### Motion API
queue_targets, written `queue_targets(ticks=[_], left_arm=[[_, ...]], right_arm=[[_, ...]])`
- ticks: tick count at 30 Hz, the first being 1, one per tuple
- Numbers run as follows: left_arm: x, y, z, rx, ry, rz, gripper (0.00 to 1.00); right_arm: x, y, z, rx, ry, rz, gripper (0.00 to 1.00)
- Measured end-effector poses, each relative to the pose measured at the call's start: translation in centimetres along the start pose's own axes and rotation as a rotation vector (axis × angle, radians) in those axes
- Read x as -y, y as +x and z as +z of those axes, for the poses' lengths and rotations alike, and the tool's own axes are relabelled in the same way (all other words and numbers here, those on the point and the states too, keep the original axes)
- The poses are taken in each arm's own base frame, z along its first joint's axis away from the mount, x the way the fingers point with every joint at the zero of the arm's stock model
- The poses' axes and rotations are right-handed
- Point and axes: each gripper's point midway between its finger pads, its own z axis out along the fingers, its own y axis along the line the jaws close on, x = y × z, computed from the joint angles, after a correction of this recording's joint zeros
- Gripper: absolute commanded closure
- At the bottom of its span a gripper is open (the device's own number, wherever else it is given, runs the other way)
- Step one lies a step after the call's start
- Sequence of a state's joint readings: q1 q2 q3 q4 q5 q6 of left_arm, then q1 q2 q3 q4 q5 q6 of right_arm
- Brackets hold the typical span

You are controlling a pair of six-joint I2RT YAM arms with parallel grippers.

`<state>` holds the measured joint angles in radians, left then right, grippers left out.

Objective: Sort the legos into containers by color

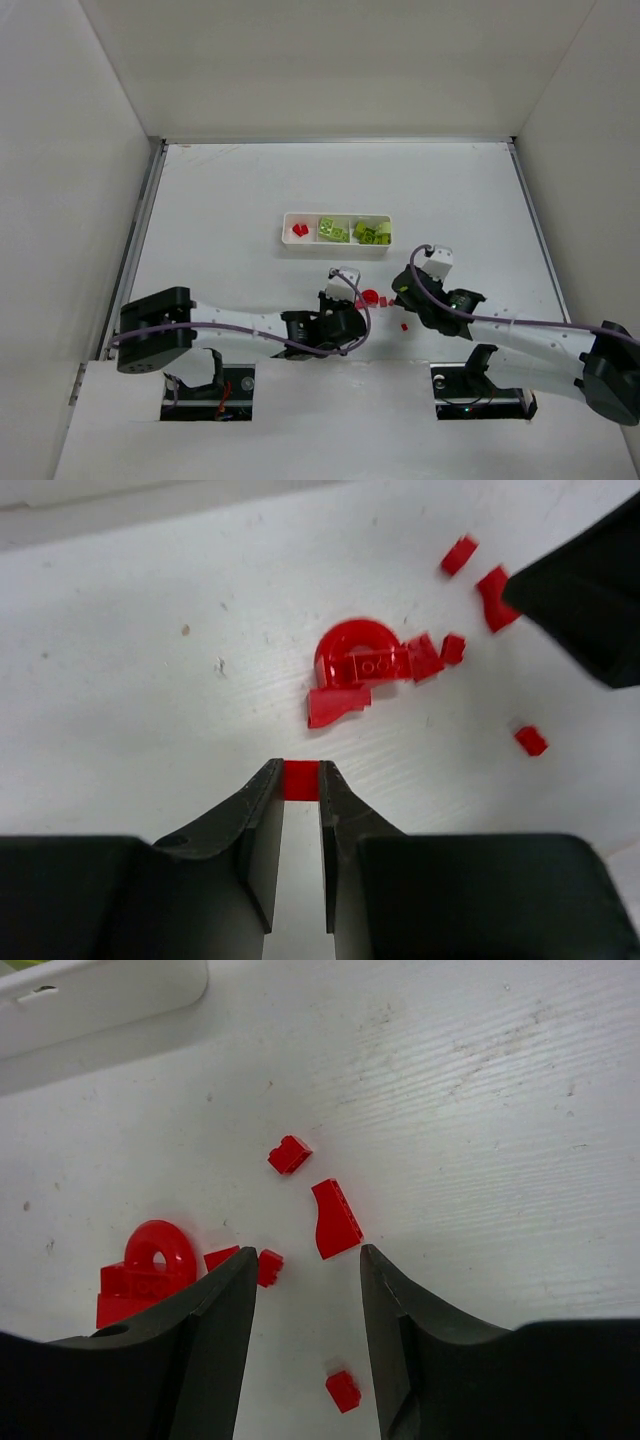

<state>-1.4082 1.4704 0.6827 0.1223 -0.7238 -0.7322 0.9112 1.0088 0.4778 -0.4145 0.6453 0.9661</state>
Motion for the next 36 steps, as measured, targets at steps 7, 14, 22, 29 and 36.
queue_targets(ticks=[7, 14, 22, 29, 36], left_arm=[[-3.6, -7.3, -0.1, 0.119, -0.031, -0.17, 0.87], [-8.7, -10.8, 1.9, 0.166, -0.131, -0.238, 0.87], [-12.7, -13.1, 4.5, 0.173, -0.217, -0.275, 0.86], [-15.9, -12.4, 8.3, 0.112, -0.287, -0.295, 0.86], [-17.5, -12.6, 10.7, 0.084, -0.317, -0.307, 0.85]], right_arm=[[0.4, -0.3, 1.2, -0.022, 0.08, -0.022, 0.55], [1.6, -0.7, 2.1, -0.049, 0.134, -0.034, 0.56], [1.6, 0.5, 2.8, -0.136, 0.137, -0.085, 0.56], [1.0, 1.7, 3.4, -0.197, 0.125, -0.118, 0.61], [0.5, 1.9, 3.4, -0.207, 0.103, -0.118, 0.71]])
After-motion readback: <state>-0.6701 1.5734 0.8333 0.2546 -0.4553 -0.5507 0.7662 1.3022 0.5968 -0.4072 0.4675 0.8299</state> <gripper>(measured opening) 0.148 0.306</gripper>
